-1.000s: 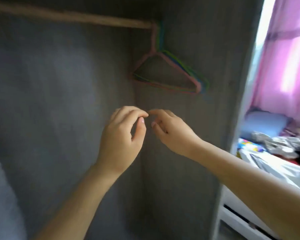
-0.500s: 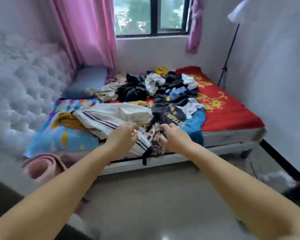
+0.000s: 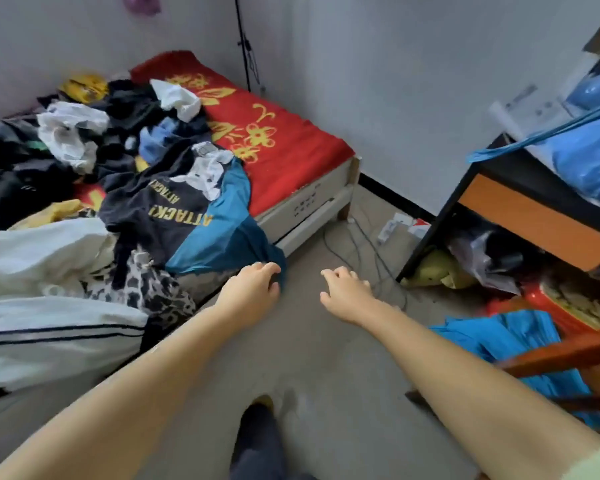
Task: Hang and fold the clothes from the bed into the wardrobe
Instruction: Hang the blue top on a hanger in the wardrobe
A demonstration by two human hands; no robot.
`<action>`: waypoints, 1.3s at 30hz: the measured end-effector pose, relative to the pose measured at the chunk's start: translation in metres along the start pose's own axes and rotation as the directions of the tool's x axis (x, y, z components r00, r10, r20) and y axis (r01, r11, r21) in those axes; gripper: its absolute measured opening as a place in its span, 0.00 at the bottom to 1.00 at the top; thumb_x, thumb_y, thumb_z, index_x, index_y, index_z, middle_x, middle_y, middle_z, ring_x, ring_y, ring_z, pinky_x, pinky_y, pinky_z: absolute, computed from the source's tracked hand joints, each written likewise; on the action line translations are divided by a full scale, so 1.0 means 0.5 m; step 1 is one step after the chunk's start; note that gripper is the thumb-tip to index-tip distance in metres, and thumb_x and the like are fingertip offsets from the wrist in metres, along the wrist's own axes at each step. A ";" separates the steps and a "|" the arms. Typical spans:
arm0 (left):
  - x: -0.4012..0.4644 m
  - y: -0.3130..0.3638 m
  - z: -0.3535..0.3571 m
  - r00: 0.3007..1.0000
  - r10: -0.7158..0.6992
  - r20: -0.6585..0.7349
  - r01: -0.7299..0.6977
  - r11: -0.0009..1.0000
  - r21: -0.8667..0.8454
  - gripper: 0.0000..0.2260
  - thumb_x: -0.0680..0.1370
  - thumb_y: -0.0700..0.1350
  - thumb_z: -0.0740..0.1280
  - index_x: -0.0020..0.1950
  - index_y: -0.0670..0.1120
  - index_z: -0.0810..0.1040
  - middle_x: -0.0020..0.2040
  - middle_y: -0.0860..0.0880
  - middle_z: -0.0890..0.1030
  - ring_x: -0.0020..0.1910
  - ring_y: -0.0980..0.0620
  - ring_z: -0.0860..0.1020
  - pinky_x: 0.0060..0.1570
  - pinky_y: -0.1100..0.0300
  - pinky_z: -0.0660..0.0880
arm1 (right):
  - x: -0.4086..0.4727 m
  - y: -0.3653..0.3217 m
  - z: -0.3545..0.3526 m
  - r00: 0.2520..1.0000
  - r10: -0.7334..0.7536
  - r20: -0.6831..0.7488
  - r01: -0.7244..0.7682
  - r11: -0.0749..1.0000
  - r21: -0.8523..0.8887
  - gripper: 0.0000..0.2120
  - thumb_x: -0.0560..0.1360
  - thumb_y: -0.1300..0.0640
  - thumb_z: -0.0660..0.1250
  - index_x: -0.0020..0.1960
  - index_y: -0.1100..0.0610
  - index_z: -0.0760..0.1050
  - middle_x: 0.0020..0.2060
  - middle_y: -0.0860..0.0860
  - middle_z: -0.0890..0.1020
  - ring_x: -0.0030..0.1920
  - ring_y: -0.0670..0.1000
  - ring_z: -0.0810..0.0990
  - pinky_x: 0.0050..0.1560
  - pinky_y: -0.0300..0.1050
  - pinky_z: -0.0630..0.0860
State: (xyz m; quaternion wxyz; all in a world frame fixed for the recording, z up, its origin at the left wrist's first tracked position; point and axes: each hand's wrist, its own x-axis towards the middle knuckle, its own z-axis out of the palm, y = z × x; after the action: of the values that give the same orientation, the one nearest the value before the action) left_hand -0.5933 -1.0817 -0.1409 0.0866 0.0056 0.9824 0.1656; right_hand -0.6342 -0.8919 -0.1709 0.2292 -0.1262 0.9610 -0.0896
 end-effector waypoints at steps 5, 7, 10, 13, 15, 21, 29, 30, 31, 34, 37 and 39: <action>0.169 0.011 0.006 0.972 0.162 0.171 -0.166 0.986 0.014 0.18 0.81 0.46 0.56 0.71 0.49 0.66 0.61 0.48 0.73 0.58 0.47 0.74 0.55 0.50 0.74 | 0.052 0.072 0.004 0.956 0.292 0.002 -0.287 0.935 0.207 0.20 0.80 0.52 0.54 0.72 0.54 0.61 0.69 0.55 0.64 0.68 0.58 0.64 0.64 0.54 0.64; 0.249 0.036 0.009 0.930 0.270 0.251 -0.285 0.958 0.023 0.18 0.81 0.45 0.56 0.71 0.49 0.65 0.63 0.47 0.73 0.60 0.47 0.73 0.56 0.51 0.74 | 0.060 0.109 0.001 0.905 0.425 -0.003 -0.407 0.870 0.278 0.20 0.80 0.52 0.55 0.71 0.53 0.63 0.68 0.55 0.65 0.66 0.58 0.67 0.62 0.52 0.67; 0.328 0.099 0.031 0.865 0.375 0.332 -0.401 0.916 0.009 0.18 0.81 0.46 0.55 0.72 0.49 0.65 0.66 0.47 0.72 0.62 0.46 0.72 0.54 0.54 0.73 | 0.047 0.164 0.009 0.831 0.555 0.025 -0.526 0.771 0.359 0.21 0.80 0.53 0.57 0.71 0.53 0.63 0.68 0.56 0.66 0.66 0.59 0.67 0.62 0.52 0.69; 0.370 0.189 0.077 0.770 0.483 0.417 -0.522 0.853 -0.023 0.18 0.81 0.47 0.57 0.71 0.49 0.66 0.66 0.46 0.72 0.63 0.45 0.71 0.59 0.52 0.71 | 0.017 0.233 0.029 0.739 0.670 0.068 -0.637 0.663 0.394 0.21 0.79 0.52 0.57 0.71 0.54 0.62 0.66 0.57 0.67 0.65 0.59 0.68 0.59 0.53 0.70; 0.387 0.259 0.113 0.701 0.540 0.465 -0.589 0.806 -0.047 0.18 0.81 0.47 0.57 0.71 0.50 0.66 0.66 0.47 0.72 0.64 0.45 0.70 0.60 0.51 0.71 | 0.000 0.285 0.045 0.677 0.729 0.098 -0.690 0.583 0.430 0.20 0.79 0.52 0.58 0.70 0.55 0.63 0.66 0.58 0.67 0.66 0.60 0.67 0.62 0.54 0.69; 0.477 0.472 0.212 0.554 0.615 0.562 -0.720 0.692 -0.048 0.17 0.82 0.49 0.56 0.71 0.52 0.66 0.66 0.48 0.72 0.64 0.47 0.72 0.61 0.51 0.72 | -0.008 0.467 0.067 0.535 0.831 0.151 -0.760 0.395 0.515 0.19 0.79 0.53 0.58 0.68 0.59 0.65 0.64 0.61 0.69 0.66 0.61 0.68 0.64 0.52 0.67; 0.588 0.706 0.335 0.449 0.618 0.645 -0.783 0.620 -0.048 0.17 0.81 0.49 0.56 0.71 0.51 0.66 0.65 0.48 0.73 0.64 0.48 0.71 0.60 0.53 0.73 | 0.038 0.696 0.036 0.265 0.870 0.417 -0.672 -0.143 0.727 0.21 0.79 0.55 0.57 0.70 0.60 0.64 0.67 0.62 0.68 0.66 0.62 0.70 0.64 0.52 0.69; 0.596 0.731 0.360 0.420 0.616 0.666 -0.789 0.611 -0.067 0.17 0.81 0.48 0.56 0.70 0.51 0.66 0.65 0.48 0.73 0.64 0.48 0.71 0.60 0.53 0.72 | 0.046 0.722 0.039 0.228 0.857 0.462 -0.641 -0.225 0.734 0.20 0.80 0.56 0.57 0.70 0.60 0.63 0.67 0.62 0.68 0.65 0.62 0.71 0.64 0.53 0.70; 0.601 0.749 0.383 0.388 0.610 0.691 -0.796 0.599 -0.082 0.18 0.81 0.48 0.57 0.71 0.51 0.66 0.65 0.48 0.72 0.64 0.48 0.70 0.60 0.52 0.72 | 0.053 0.740 0.043 0.186 0.846 0.500 -0.607 -0.302 0.735 0.20 0.80 0.56 0.57 0.71 0.60 0.63 0.67 0.62 0.68 0.64 0.62 0.72 0.64 0.53 0.70; 0.624 0.809 0.471 0.286 0.595 0.752 -0.821 0.556 -0.128 0.18 0.80 0.47 0.57 0.71 0.51 0.65 0.65 0.48 0.72 0.65 0.49 0.70 0.61 0.51 0.71 | 0.061 0.803 0.079 -0.006 0.796 0.605 -0.494 -0.529 0.690 0.23 0.80 0.56 0.58 0.73 0.59 0.60 0.69 0.62 0.64 0.67 0.62 0.68 0.65 0.53 0.69; 0.631 0.857 0.577 0.137 0.602 0.787 -0.866 0.459 -0.200 0.19 0.81 0.50 0.57 0.72 0.50 0.64 0.65 0.48 0.71 0.65 0.49 0.69 0.62 0.52 0.70 | 0.045 0.857 0.141 -0.259 0.691 0.675 -0.292 -0.722 0.627 0.28 0.79 0.53 0.62 0.75 0.59 0.57 0.71 0.63 0.60 0.69 0.63 0.64 0.65 0.55 0.65; 0.622 0.880 0.656 0.032 0.592 0.806 -0.898 0.371 -0.236 0.22 0.81 0.53 0.58 0.74 0.50 0.60 0.69 0.47 0.67 0.68 0.48 0.66 0.65 0.52 0.68 | 0.031 0.891 0.190 -0.404 0.630 0.663 -0.156 -0.762 0.628 0.33 0.77 0.51 0.65 0.76 0.60 0.55 0.73 0.64 0.58 0.70 0.64 0.63 0.66 0.57 0.64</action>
State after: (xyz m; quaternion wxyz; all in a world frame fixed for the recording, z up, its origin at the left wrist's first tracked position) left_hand -0.8509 -0.5472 -0.3545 0.4089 0.6171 0.6722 -0.0097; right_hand -0.6933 -0.4832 -0.3634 -0.0437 0.8733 0.3486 -0.3377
